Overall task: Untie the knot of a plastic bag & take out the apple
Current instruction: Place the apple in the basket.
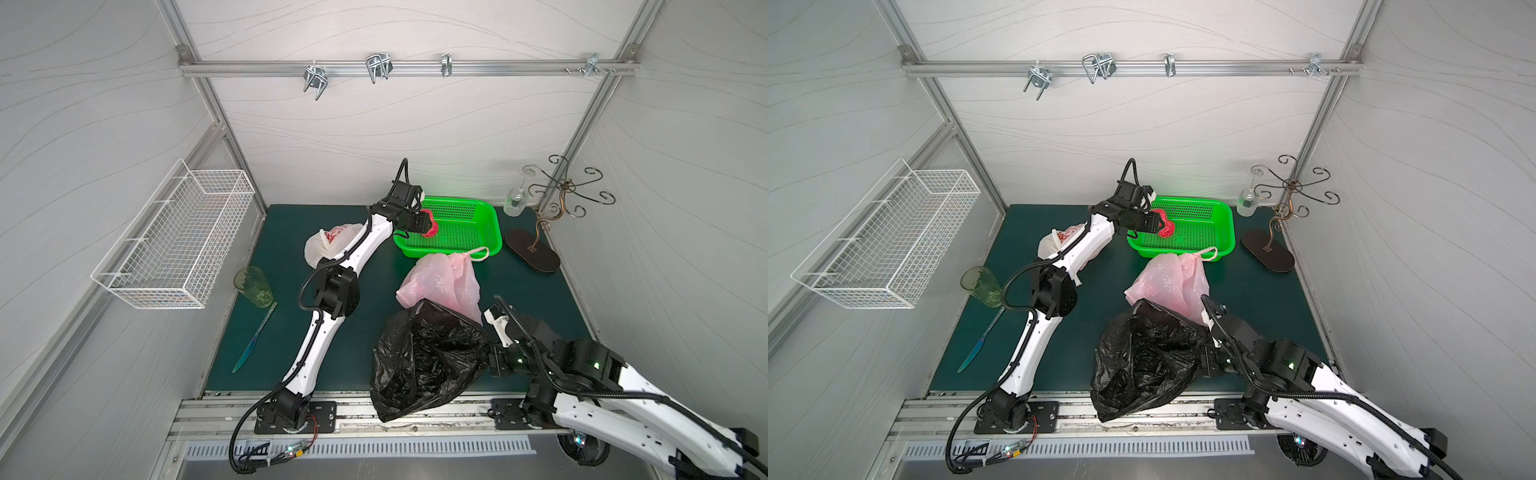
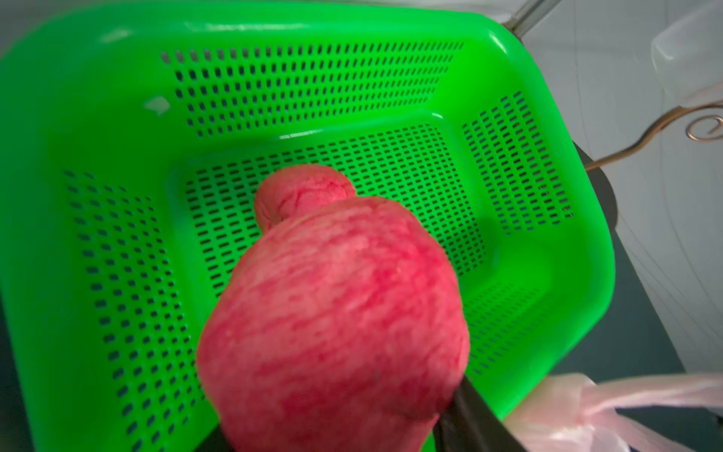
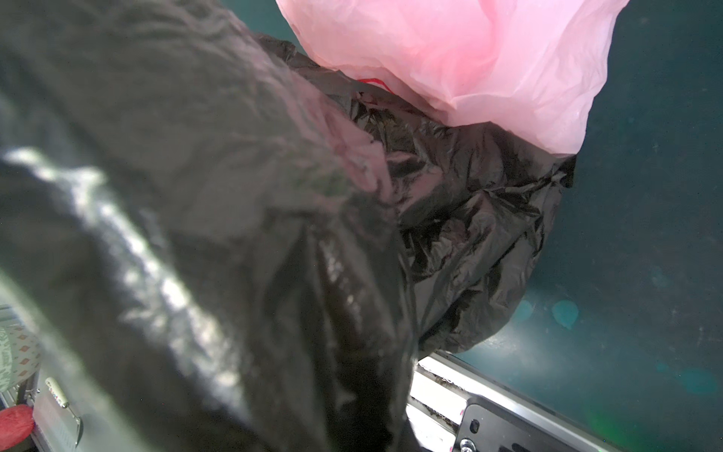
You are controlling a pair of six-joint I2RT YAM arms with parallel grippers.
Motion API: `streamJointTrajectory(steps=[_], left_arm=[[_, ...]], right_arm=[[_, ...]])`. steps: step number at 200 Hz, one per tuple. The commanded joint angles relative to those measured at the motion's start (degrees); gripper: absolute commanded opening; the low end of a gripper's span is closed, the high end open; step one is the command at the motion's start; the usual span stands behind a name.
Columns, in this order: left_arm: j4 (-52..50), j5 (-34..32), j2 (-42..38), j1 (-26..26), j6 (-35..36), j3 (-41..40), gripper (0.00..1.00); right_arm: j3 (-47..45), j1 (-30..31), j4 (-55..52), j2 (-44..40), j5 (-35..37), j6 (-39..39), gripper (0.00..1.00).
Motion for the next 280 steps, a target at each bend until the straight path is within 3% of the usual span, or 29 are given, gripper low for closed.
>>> streamJointTrajectory(steps=[1, 32, 78, 148, 185, 211, 233, 253, 280], left_arm=[[7.1, -8.1, 2.5, -0.2, 2.0, 1.8, 0.29], [6.8, -13.0, 5.5, -0.2, 3.9, 2.4, 0.33], [4.2, -11.8, 8.5, -0.1, 4.6, 3.1, 0.37], [3.7, -12.2, 5.3, -0.1, 4.6, 1.2, 0.76], [3.5, -11.1, 0.3, -0.1, 4.6, -1.2, 0.85], [1.9, -8.6, -6.5, -0.1, 3.3, -2.0, 0.85], [1.6, -6.2, -16.7, -0.1, 1.8, -6.9, 0.84], [2.6, -4.9, -29.0, -0.3, 1.0, -17.5, 0.83], [6.7, -4.7, -46.6, -0.6, -0.1, -38.9, 0.82]], right_arm=[[-0.4, -0.2, -1.8, -0.2, -0.1, 1.8, 0.00], [0.5, -0.2, -1.7, 1.3, 0.3, 1.5, 0.00], [0.2, -0.2, -1.2, 1.2, 0.3, 1.8, 0.00], [-0.1, -0.3, -2.0, -0.6, 0.4, 2.2, 0.00], [-0.5, -0.2, -2.1, -1.9, 0.3, 2.6, 0.00], [0.3, -0.2, -2.2, -2.0, 0.9, 2.0, 0.00], [1.9, -0.2, -0.9, -0.1, 0.6, 0.2, 0.00], [3.5, -0.3, 1.3, 1.9, 0.1, -1.8, 0.00], [8.7, -0.4, 3.5, 5.7, 0.7, -5.9, 0.00]])
